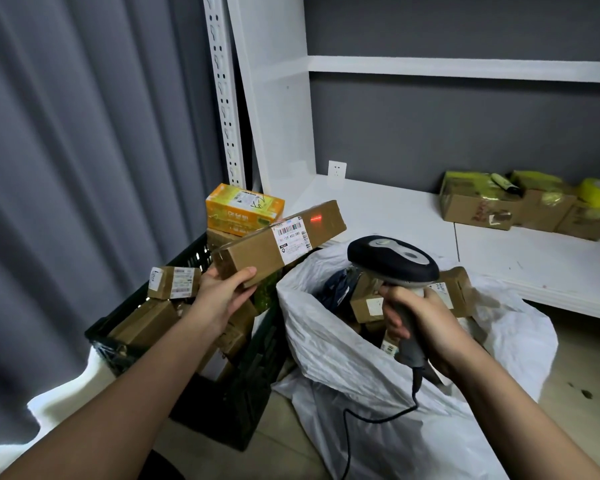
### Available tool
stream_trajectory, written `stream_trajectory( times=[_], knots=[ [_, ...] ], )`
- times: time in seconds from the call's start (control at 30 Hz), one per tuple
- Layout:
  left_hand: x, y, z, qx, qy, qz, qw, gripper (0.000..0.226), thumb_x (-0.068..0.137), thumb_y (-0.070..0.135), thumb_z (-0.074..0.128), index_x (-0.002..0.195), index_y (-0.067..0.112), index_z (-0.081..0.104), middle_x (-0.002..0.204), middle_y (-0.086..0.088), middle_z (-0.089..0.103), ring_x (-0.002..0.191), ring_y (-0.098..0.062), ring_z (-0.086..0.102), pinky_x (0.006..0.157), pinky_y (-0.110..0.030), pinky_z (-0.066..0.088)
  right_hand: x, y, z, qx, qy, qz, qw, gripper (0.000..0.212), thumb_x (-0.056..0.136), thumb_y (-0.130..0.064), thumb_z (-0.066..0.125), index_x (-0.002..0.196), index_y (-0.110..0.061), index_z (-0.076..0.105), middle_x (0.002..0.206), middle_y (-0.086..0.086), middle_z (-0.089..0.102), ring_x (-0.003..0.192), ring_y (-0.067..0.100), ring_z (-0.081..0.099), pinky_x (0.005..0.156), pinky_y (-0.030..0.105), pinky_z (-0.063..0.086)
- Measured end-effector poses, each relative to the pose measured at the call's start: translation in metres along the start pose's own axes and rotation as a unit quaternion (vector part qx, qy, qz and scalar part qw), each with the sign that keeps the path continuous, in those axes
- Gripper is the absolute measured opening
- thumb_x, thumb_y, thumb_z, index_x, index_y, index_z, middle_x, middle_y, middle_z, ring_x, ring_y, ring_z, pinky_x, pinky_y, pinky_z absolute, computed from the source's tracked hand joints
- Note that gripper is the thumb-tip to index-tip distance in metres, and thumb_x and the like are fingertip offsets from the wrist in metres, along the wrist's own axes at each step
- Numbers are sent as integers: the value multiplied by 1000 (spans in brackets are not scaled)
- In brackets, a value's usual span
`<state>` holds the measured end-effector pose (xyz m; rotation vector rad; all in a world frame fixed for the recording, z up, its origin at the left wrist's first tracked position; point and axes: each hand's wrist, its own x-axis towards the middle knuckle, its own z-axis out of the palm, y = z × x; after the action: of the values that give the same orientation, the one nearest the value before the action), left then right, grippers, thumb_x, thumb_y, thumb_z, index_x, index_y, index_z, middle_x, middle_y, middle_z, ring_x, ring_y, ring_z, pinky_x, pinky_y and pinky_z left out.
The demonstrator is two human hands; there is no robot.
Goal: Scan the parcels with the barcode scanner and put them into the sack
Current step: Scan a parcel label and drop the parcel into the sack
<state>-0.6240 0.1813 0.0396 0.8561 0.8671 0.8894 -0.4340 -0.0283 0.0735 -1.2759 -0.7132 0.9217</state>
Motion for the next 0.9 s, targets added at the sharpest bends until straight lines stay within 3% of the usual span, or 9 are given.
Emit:
stream_trajectory(
  times=[0.13,0.3,0.5,0.7,0.9],
  knots=[
    [1,0,-1,-5,-3,-8,1000,36,84,-3,66,115,8,54,117,-14,64,112,-28,61,102,-41,47,-2,-1,0,-5,-11,-10,1000,28,94,-2,51,67,-6,43,46,6,35,35,13,23,41,22,24],
    [1,0,-3,-20,-10,-15,1000,43,84,-2,66,124,6,53,121,-15,63,114,-29,60,103,-42,46,-4,0,0,-39,-30,-22,999,19,95,-2,51,76,-1,47,46,7,35,36,13,24,40,23,26],
    [0,2,-3,-22,-14,-26,999,30,84,-2,66,110,10,56,120,-16,62,114,-30,60,103,-41,46,-4,-1,2,-50,-32,-32,998,27,95,-2,50,69,-4,44,46,5,35,37,14,23,40,22,26],
    [-1,2,-3,-14,-17,-29,999,47,84,0,67,127,5,50,122,-16,62,112,-30,62,104,-41,46,1,3,3,-41,-34,-25,998,28,96,-3,51,69,-3,44,47,6,36,36,14,24,42,24,26],
    [-1,2,-4,-17,-18,-32,999,48,83,0,67,127,6,50,121,-16,62,107,-30,64,104,-42,45,5,5,6,-39,-11,-16,999,27,94,-4,53,69,-5,44,46,6,37,36,14,25,43,25,26]
  ],
)
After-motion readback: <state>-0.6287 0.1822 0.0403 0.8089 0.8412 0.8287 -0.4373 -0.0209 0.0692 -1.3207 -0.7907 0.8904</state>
